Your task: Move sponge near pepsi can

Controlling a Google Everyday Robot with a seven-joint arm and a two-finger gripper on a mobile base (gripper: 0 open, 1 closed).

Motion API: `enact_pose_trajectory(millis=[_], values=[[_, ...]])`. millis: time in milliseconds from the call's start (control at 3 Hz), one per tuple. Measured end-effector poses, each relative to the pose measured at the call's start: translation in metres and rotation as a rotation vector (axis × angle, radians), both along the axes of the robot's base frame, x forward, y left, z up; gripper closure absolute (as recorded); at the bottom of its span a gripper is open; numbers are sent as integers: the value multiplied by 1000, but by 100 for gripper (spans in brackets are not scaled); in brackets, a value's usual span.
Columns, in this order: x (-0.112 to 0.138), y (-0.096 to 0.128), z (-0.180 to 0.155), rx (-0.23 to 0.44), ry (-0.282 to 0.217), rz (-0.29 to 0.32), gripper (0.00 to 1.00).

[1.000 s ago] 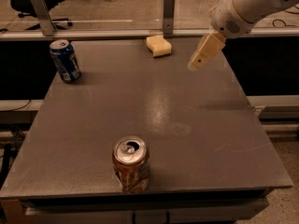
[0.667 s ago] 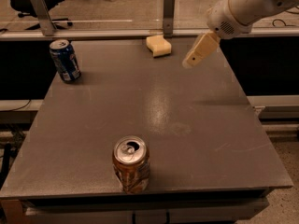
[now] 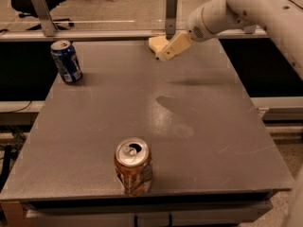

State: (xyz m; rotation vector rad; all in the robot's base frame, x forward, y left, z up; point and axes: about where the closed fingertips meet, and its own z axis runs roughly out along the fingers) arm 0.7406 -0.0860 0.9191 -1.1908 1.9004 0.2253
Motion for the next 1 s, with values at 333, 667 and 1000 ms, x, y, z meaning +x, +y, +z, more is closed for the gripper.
enact_pose_trajectory(millis=[333, 667, 1000], values=[[37, 26, -22, 100, 23, -7, 0], [65, 41, -47, 140, 45, -55, 0], [85, 39, -64, 157, 39, -122, 0]])
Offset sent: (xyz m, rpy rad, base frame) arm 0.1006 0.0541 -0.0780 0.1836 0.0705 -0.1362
